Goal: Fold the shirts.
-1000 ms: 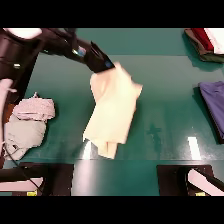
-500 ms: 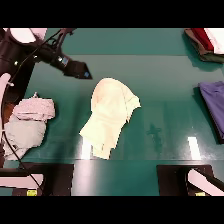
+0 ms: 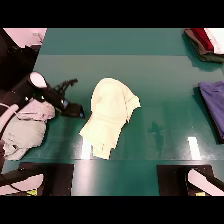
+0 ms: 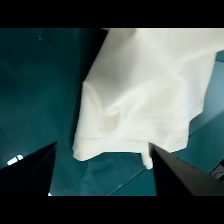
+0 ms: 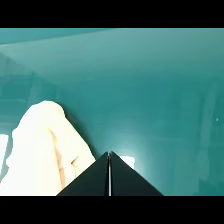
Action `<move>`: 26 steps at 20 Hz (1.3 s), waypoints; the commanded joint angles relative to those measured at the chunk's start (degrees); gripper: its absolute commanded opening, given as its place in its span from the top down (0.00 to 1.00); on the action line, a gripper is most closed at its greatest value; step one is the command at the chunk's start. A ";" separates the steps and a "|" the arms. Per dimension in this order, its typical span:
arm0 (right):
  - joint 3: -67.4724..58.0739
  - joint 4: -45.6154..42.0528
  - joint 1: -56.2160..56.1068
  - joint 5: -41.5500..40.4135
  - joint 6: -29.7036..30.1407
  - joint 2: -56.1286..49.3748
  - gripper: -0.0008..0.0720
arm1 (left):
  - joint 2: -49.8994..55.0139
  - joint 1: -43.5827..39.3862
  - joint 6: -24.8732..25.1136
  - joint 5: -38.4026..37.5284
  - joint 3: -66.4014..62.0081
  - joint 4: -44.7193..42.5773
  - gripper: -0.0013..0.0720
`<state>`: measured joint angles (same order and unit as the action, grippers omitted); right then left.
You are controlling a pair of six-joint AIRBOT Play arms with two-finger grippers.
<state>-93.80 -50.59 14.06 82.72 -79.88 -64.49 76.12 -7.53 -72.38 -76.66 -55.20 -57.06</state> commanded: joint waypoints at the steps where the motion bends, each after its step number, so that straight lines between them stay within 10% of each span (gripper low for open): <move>1: 3.37 0.07 -0.02 -0.52 -0.02 0.00 0.96 | -0.59 0.02 0.83 4.87 8.94 0.44 0.08; 15: 4.26 0.07 -0.02 -2.01 -0.02 -0.02 0.96 | -0.59 0.00 0.90 7.74 13.35 6.36 0.08; 17: 4.26 0.07 -0.02 -1.99 -0.02 -0.02 0.96 | -0.59 0.00 2.01 7.74 13.46 6.82 0.64; 19: 4.26 0.07 -0.02 -1.95 -0.02 -0.02 0.96 | -0.61 0.00 2.97 7.96 13.07 7.82 0.95; 26: 4.28 -0.20 -3.74 0.00 0.04 -3.02 0.86 | -7.78 0.02 2.08 2.10 -7.58 3.43 0.95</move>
<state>-89.54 -50.63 12.45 81.47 -79.90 -65.76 71.29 -7.55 -69.80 -71.96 -54.19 -51.20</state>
